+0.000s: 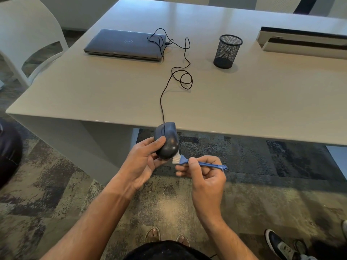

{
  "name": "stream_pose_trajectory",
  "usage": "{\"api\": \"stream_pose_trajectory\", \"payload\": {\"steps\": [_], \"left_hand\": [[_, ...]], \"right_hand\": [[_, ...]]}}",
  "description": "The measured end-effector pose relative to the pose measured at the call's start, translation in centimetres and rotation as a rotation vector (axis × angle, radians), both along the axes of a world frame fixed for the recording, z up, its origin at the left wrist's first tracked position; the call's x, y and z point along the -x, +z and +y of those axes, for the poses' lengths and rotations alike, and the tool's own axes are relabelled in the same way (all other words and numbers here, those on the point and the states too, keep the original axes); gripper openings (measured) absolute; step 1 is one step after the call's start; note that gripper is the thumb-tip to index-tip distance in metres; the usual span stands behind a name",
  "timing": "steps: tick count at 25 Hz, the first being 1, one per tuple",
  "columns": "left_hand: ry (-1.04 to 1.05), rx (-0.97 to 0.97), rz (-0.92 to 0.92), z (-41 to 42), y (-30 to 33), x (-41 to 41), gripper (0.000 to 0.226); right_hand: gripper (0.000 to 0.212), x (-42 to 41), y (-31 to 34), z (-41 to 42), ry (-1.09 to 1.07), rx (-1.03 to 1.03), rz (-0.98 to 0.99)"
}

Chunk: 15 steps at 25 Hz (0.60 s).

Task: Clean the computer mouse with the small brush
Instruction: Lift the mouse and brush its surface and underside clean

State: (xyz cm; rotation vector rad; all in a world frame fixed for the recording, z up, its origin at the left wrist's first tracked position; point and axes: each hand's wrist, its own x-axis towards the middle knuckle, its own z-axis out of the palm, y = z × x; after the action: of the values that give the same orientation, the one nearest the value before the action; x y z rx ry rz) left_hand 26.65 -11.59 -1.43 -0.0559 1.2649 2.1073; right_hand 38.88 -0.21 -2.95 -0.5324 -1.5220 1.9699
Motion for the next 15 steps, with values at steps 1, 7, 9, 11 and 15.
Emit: {"api": "stream_pose_trajectory", "payload": {"steps": [1,7,9,11,15], "left_hand": [[0.002,0.003,-0.002,0.0,0.0,0.0,0.035],[-0.009,0.031,-0.032,0.3,0.3,-0.5,0.043],[0.011,0.024,-0.061,0.5,0.4,-0.6,0.050],[0.030,-0.001,-0.094,0.6,0.5,-0.5,0.056],[0.038,-0.053,-0.152,0.9,0.7,-0.7,0.053]], "right_hand": [[0.007,0.0,-0.2,-0.4,0.024,0.002,0.000],[0.008,-0.4,-0.5,-1.3,0.133,-0.041,-0.007],[0.007,-0.7,-0.2,-0.7,0.068,-0.044,0.009],[0.008,-0.8,0.0,0.1,-0.026,-0.026,0.039],[0.008,-0.6,0.2,0.6,-0.127,0.000,0.077]]}}
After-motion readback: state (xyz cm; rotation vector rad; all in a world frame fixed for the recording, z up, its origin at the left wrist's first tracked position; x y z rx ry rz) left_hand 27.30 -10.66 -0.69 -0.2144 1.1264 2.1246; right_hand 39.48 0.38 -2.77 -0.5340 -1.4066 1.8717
